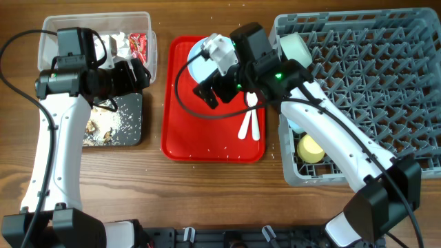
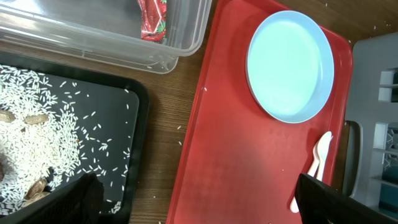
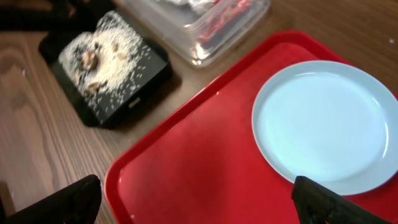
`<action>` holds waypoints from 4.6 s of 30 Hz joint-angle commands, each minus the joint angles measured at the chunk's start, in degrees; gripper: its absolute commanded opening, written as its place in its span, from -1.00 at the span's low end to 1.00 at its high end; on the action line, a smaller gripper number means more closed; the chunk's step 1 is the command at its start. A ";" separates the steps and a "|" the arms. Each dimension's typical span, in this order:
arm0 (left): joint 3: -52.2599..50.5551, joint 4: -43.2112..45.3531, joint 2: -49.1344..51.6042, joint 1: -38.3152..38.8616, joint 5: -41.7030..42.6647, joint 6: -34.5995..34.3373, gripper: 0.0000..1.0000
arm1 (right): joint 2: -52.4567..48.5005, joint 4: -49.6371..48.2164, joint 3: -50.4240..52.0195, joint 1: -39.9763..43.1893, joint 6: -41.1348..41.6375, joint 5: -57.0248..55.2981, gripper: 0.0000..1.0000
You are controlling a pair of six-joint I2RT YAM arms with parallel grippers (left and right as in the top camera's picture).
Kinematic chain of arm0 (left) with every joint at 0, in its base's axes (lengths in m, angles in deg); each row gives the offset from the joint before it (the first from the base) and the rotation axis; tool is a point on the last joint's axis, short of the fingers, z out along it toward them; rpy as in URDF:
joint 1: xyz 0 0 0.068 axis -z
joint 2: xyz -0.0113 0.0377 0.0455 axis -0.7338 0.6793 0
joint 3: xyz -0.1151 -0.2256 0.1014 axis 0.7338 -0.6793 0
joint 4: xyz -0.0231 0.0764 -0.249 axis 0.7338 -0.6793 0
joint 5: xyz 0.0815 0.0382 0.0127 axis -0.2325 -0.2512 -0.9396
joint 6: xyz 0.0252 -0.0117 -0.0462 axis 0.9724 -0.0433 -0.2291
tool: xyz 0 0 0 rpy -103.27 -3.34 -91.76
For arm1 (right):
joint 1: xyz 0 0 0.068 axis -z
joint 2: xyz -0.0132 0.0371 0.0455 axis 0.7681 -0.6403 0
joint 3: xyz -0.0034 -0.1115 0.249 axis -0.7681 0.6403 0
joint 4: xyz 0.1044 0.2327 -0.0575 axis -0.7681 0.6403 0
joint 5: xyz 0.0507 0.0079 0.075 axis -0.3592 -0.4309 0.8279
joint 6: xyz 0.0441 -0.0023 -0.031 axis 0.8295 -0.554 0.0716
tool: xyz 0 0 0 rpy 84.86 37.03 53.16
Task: Sort waste into correct bins and load items into the dishwasher rack
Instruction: 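Move the right gripper to the light-blue plate and grip its edge, then lift the light-blue plate edge up off the red tray, then carry the plate into the dish rack and stand it upright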
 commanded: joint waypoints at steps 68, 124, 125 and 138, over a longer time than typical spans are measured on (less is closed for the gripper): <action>0.81 0.13 -0.15 -0.15 -0.33 0.31 1.00 | -20.46 0.39 -3.32 3.39 52.26 -33.88 -0.13; 0.81 0.13 -0.15 -0.15 -0.33 0.31 1.00 | -7.74 1.22 -7.32 6.36 23.45 -30.64 -0.91; 0.81 0.13 -0.15 -0.15 -0.33 0.31 1.00 | -3.56 2.84 -7.32 6.47 19.43 -36.81 -0.91; 0.81 0.13 -0.15 -0.15 -0.33 0.31 1.00 | 8.59 9.20 -7.06 13.68 -6.01 -79.58 -0.91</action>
